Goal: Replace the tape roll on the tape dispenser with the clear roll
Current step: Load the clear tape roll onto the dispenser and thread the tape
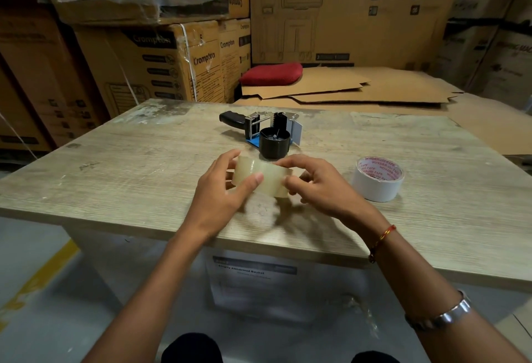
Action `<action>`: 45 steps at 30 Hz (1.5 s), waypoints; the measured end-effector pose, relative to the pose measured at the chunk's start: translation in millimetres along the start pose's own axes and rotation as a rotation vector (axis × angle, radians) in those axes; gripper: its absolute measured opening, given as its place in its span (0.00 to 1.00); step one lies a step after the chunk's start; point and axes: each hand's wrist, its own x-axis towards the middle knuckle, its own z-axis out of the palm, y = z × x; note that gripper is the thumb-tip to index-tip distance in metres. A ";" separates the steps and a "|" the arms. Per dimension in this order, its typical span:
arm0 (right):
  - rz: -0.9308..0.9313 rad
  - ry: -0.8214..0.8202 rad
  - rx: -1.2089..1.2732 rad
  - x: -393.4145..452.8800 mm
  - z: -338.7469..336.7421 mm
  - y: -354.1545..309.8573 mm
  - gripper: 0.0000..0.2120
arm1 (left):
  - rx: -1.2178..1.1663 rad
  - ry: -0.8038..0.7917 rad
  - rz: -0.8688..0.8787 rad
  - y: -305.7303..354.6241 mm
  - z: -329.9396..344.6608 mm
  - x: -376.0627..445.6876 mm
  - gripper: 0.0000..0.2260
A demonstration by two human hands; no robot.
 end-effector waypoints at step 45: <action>0.038 0.285 0.242 -8.8 0.1 14.3 0.18 | -0.113 -0.017 0.119 27.4 28.1 10.6 0.10</action>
